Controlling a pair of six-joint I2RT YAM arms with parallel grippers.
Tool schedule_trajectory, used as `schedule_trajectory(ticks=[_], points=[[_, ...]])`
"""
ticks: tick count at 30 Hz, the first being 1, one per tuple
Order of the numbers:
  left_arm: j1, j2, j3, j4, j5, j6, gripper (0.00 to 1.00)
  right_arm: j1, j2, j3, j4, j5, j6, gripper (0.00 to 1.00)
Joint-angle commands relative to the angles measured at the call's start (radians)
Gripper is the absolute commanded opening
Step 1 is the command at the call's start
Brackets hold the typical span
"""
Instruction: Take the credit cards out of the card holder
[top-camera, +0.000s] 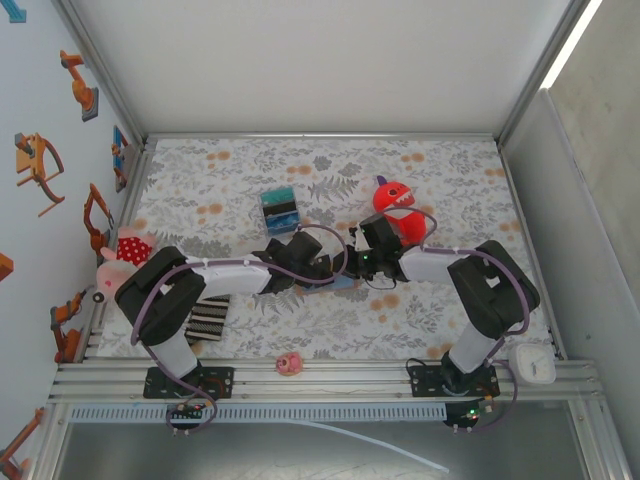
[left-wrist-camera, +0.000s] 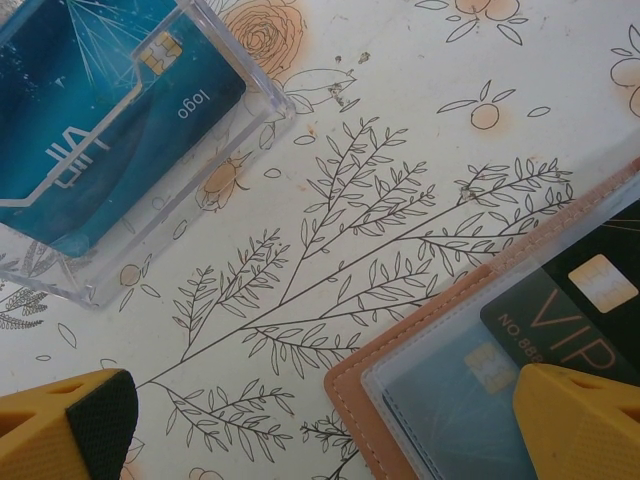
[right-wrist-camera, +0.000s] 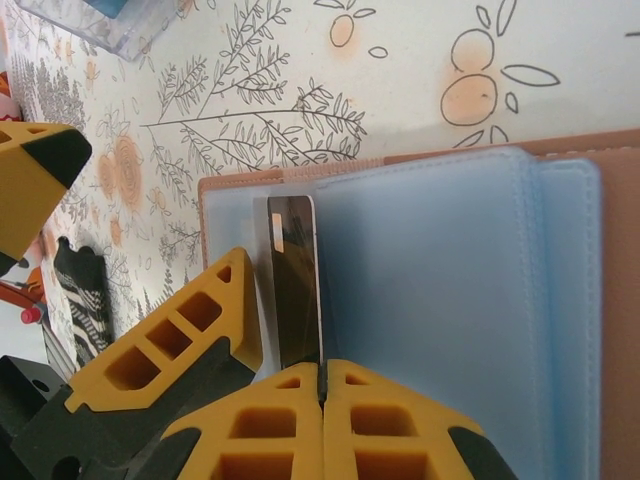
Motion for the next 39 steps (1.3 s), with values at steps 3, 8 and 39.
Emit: schedule_trajectory(ticks=[3,8,39], points=[[-0.004,0.008,-0.009,-0.034,0.006,-0.002,0.97,-0.007,-0.004,-0.035,0.144,-0.063,0.065,0.09],[-0.004,0.026,-0.011,-0.036,0.019,-0.023,0.97,-0.005,0.042,-0.062,0.305,-0.112,0.137,0.12],[0.002,-0.120,-0.001,-0.064,-0.021,-0.003,0.97,-0.003,-0.214,0.079,-0.260,0.166,-0.158,0.00]])
